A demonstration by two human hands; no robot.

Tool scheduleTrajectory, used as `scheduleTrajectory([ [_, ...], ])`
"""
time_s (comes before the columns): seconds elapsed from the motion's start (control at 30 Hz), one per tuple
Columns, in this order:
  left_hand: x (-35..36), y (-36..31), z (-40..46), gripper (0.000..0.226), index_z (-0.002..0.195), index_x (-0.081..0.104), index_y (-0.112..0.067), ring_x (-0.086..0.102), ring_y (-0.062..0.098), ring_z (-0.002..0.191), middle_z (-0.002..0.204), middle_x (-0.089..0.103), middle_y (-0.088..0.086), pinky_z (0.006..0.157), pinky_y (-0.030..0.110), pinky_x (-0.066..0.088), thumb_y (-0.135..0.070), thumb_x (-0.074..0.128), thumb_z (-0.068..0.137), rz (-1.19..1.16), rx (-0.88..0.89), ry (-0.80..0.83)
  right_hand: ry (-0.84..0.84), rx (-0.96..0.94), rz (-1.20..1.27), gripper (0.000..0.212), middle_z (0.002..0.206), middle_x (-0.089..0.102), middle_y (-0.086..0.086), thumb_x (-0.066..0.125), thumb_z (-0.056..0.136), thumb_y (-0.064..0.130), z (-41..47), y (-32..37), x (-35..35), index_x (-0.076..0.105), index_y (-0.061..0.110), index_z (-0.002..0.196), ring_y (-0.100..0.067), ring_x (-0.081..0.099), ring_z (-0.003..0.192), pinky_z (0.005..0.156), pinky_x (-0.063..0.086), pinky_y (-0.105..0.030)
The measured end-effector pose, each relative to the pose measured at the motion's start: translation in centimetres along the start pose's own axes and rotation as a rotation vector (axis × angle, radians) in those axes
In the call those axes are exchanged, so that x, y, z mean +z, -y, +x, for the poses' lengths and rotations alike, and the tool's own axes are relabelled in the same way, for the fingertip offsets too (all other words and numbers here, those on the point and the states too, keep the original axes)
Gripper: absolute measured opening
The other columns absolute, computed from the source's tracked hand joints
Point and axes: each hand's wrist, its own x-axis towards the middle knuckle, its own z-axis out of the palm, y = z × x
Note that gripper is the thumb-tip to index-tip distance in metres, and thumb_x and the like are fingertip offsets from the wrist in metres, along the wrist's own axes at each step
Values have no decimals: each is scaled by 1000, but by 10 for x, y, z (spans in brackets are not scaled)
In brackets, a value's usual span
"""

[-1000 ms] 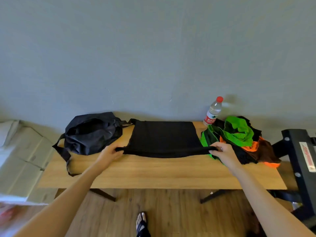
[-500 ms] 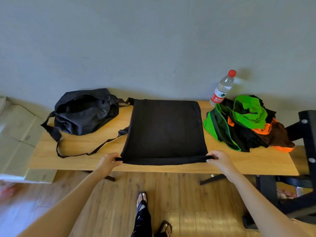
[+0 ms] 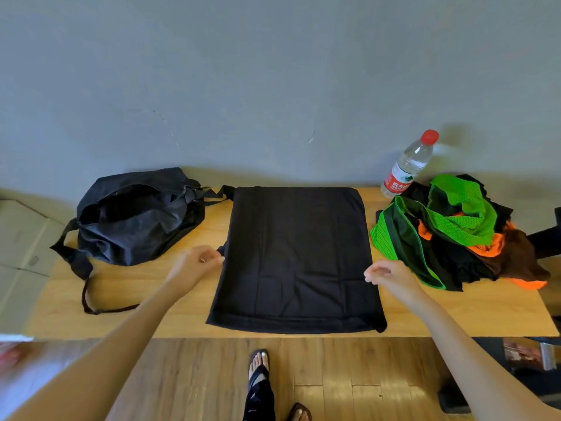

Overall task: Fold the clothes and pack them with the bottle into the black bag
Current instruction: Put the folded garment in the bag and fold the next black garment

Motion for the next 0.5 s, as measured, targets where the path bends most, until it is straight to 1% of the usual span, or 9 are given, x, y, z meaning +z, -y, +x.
scheduleTrajectory([
  [0.07, -8, -19, 26, 14, 102, 63, -16, 61, 17, 88, 97, 64, -1, 65, 23, 46, -24, 61, 90, -7, 0, -57, -26, -16, 59, 10, 77, 68, -6, 67, 81, 7, 23, 18, -2, 66, 12, 73, -17, 61, 72, 70, 44, -24],
  [0.1, -10, -27, 39, 17, 105, 63, -16, 60, 17, 89, 99, 63, 0, 66, 25, 46, -23, 60, 90, -8, 12, -85, -35, -32, 94, 5, 77, 68, -7, 69, 78, 12, 33, 27, -3, 65, 12, 74, -16, 61, 71, 68, 44, -23],
  [0.13, -13, -34, 53, 18, 107, 62, -15, 60, 17, 91, 100, 63, 0, 69, 28, 47, -22, 60, 91, 0, 27, -108, -54, -43, 99, 8, 77, 67, -7, 67, 72, 18, 44, 37, -3, 65, 12, 77, -15, 61, 71, 66, 43, -20],
  [0.17, -15, -40, 66, 19, 109, 62, -15, 59, 16, 92, 101, 63, 0, 74, 31, 48, -21, 59, 91, 8, 42, -124, -73, -52, 110, 14, 77, 67, -6, 65, 69, 20, 57, 43, -4, 65, 11, 80, -15, 60, 71, 64, 42, -19],
  [0.23, -18, -52, 91, 20, 110, 61, -14, 58, 15, 94, 102, 63, -1, 79, 32, 48, -21, 59, 91, 17, 61, -144, -112, -40, 104, 11, 76, 65, -6, 67, 78, 10, 83, 52, -4, 64, 7, 88, -16, 60, 72, 62, 41, -17],
  [0.3, -20, -63, 115, 21, 111, 61, -13, 57, 15, 94, 101, 63, 0, 79, 30, 45, -20, 58, 91, 18, 78, -154, -161, -27, 82, 10, 82, 64, -10, 62, 84, 1, 109, 56, -5, 62, 7, 93, -17, 60, 73, 61, 40, -17],
  [0.4, -20, -76, 148, 24, 114, 60, -12, 58, 16, 92, 101, 64, -1, 81, 32, 47, -20, 58, 91, 65, 108, -164, -240, -2, 66, 13, 92, 62, -16, 61, 86, 3, 144, 59, -6, 62, 9, 98, -24, 59, 83, 66, 43, -25],
  [0.43, -21, -77, 158, 24, 113, 61, -12, 59, 17, 93, 102, 65, -1, 80, 33, 48, -22, 58, 91, 91, 108, -169, -265, 0, 62, 14, 93, 62, -15, 61, 87, 3, 153, 61, -6, 63, 8, 100, -25, 59, 87, 70, 44, -28],
  [0.5, -20, -75, 176, 23, 112, 61, -13, 59, 20, 97, 104, 64, -1, 75, 33, 46, -23, 59, 91, 149, 101, -192, -313, 7, 52, 19, 96, 61, -15, 59, 88, 2, 169, 64, -6, 62, 5, 106, -24, 57, 89, 77, 42, -29],
])
